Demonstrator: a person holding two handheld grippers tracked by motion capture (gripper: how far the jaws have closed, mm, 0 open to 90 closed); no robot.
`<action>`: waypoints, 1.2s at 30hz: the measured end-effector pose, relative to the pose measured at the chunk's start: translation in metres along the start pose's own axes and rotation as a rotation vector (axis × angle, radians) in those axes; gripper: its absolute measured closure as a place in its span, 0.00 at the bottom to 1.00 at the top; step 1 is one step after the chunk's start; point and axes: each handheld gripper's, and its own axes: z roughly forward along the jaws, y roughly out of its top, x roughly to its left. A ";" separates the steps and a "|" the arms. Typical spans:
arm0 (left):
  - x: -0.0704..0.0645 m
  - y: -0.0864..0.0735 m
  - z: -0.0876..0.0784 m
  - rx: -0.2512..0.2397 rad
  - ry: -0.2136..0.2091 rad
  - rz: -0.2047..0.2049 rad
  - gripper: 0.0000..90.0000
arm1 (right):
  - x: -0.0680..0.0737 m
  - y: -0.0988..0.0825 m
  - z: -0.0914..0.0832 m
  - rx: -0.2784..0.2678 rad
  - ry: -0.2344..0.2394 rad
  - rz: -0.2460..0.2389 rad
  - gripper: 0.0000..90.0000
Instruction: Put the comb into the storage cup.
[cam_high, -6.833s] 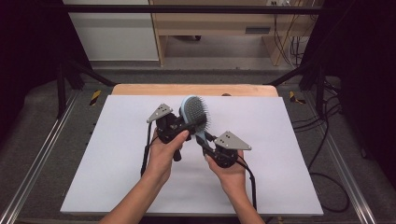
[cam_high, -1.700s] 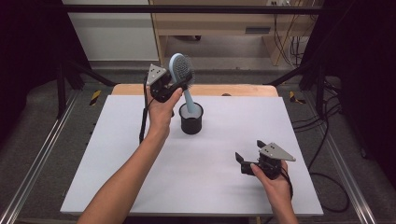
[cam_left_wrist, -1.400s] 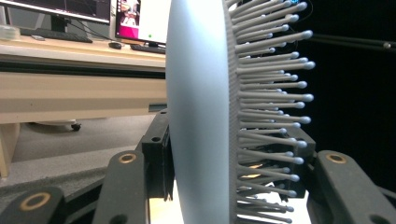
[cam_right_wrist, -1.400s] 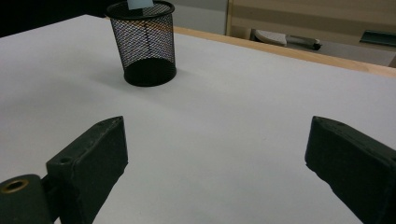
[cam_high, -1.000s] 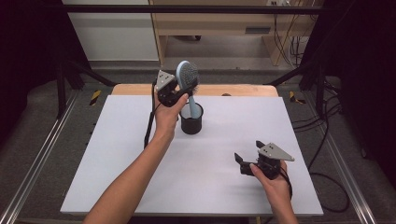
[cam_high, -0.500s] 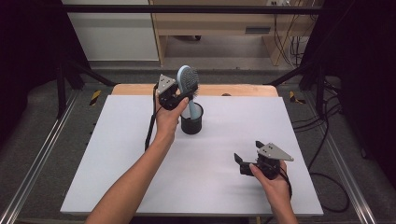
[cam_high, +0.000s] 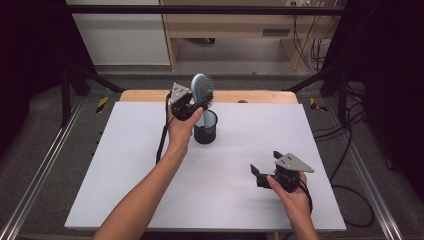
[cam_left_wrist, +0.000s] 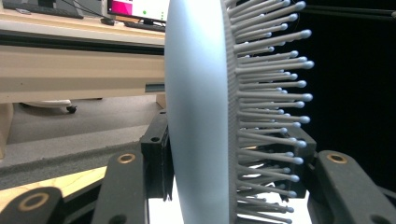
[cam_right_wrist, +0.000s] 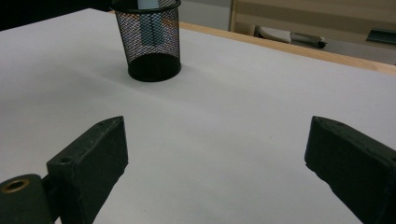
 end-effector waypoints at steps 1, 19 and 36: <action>0.000 -0.001 0.000 0.003 0.000 0.002 0.54 | 0.000 0.000 0.000 0.001 0.001 0.001 0.07; 0.002 -0.011 0.004 0.021 0.002 -0.005 0.54 | 0.001 0.000 0.001 0.006 0.006 0.000 0.07; 0.005 -0.019 0.006 0.035 0.008 -0.012 0.54 | 0.001 -0.001 0.001 0.007 0.009 0.000 0.07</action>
